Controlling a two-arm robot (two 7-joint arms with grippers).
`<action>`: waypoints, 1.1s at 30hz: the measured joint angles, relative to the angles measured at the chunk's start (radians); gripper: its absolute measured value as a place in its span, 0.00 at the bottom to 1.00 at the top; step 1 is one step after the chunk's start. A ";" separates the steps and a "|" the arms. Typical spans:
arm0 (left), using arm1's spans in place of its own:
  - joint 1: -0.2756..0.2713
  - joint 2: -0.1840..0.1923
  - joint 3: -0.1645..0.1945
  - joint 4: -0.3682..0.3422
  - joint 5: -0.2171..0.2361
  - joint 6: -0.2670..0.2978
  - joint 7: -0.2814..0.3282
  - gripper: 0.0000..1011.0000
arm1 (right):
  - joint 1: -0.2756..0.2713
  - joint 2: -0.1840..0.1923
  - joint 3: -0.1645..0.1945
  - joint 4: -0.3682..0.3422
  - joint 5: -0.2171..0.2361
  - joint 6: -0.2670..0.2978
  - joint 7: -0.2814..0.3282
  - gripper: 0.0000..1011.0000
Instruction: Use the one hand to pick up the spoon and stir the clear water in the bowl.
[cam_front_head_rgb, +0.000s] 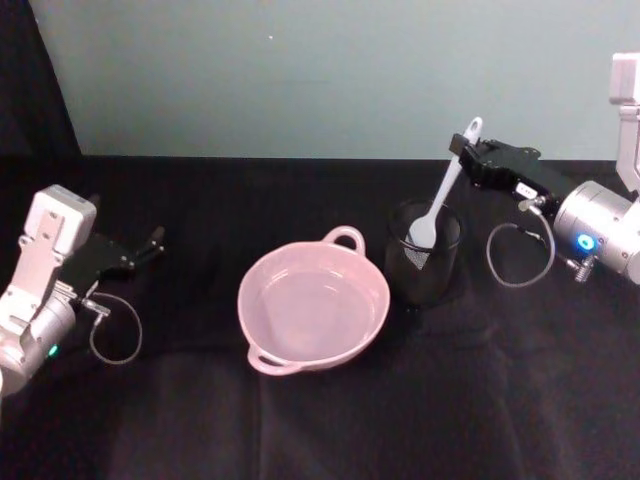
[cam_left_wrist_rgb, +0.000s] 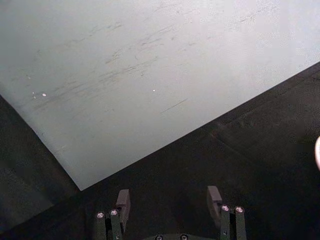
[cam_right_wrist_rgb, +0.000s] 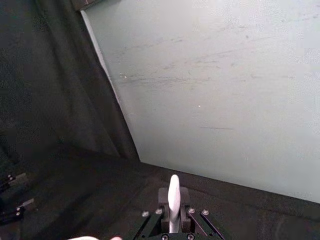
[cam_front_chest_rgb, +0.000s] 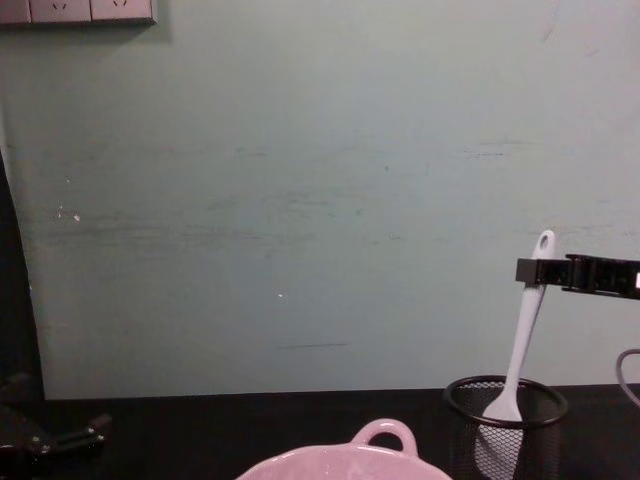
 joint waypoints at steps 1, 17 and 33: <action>0.000 0.000 0.000 0.000 0.000 0.000 0.000 1.00 | -0.001 0.000 0.001 0.001 0.001 -0.001 0.000 0.12; 0.000 0.000 0.000 0.000 0.000 0.000 0.000 1.00 | -0.020 -0.002 0.014 0.015 0.035 0.000 -0.002 0.12; 0.000 0.000 0.000 0.000 0.000 0.000 0.000 1.00 | -0.036 0.004 0.014 0.018 0.064 0.003 -0.005 0.12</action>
